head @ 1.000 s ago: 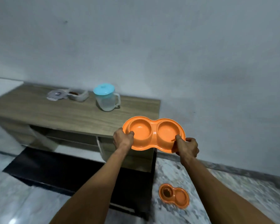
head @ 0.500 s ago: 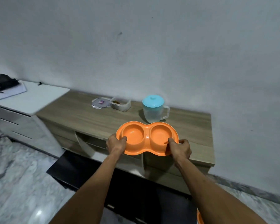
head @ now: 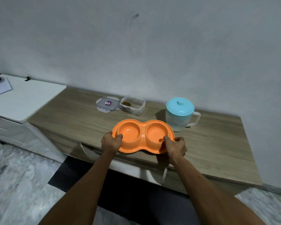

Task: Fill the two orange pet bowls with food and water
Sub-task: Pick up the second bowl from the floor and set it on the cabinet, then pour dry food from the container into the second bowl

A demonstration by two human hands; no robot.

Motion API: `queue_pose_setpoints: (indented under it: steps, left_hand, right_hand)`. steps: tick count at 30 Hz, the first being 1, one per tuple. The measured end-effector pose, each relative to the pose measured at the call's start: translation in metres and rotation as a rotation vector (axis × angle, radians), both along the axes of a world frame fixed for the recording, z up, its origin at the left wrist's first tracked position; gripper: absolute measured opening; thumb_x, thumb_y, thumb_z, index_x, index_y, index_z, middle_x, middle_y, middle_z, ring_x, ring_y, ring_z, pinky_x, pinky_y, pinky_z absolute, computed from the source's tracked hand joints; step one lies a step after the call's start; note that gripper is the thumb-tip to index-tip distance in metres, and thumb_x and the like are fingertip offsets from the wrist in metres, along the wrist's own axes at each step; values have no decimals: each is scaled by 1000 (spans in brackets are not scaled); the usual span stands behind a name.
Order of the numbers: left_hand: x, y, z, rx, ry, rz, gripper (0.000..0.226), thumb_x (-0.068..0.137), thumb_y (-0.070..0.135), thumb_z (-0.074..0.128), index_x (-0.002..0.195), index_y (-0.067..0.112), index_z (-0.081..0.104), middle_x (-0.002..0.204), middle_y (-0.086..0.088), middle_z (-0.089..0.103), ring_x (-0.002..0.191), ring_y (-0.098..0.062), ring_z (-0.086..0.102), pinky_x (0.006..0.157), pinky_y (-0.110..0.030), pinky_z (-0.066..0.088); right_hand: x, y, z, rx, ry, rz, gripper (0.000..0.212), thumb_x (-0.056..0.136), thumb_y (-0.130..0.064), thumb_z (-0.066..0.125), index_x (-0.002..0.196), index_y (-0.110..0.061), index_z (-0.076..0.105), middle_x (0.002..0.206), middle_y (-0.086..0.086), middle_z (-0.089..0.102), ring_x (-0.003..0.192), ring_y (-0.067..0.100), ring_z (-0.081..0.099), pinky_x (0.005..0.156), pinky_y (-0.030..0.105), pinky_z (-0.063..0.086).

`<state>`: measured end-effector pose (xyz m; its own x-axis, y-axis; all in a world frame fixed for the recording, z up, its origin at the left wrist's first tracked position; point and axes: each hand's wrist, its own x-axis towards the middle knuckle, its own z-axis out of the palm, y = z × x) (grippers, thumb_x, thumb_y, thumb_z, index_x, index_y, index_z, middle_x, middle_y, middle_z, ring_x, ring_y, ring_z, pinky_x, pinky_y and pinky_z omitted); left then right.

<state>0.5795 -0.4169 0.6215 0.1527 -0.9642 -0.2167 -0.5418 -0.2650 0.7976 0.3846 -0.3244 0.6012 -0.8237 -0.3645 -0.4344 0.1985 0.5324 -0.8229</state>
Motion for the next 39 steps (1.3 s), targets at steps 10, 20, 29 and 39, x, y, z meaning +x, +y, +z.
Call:
queue_pose_setpoints:
  steps: [10, 20, 29, 39]
  left_hand:
    - [39, -120, -38, 120, -115, -239, 54, 72, 51, 69, 115, 17, 66, 107, -11, 71, 92, -34, 67, 82, -45, 58]
    - [47, -159, -66, 115, -269, -423, 45, 76, 55, 66, 98, 16, 71, 99, -10, 73, 93, -33, 65, 79, -38, 52]
    - [45, -170, -74, 46, -334, -503, 56, 78, 60, 65, 100, 9, 71, 102, -16, 72, 94, -36, 65, 82, -41, 53]
    - [66, -166, -84, -149, -345, -795, 113, 48, 91, 54, 140, 28, 39, 141, -1, 47, 131, -27, 44, 101, -48, 45]
  right_hand:
    - [48, -76, -25, 87, 26, -163, 53, 78, -40, 76, 118, -9, 58, 121, 18, 61, 114, 38, 57, 97, 48, 50]
    - [64, -99, -39, 152, 72, -232, 56, 80, -39, 74, 123, -8, 58, 124, 20, 62, 115, 38, 57, 97, 44, 48]
    - [62, -105, -45, 212, 124, -203, 50, 82, -39, 73, 119, -6, 62, 119, 19, 64, 110, 37, 60, 93, 49, 54]
    - [47, -156, -15, 201, 503, -24, 46, 86, -48, 54, 112, -11, 66, 119, 15, 61, 110, 34, 58, 97, 49, 48]
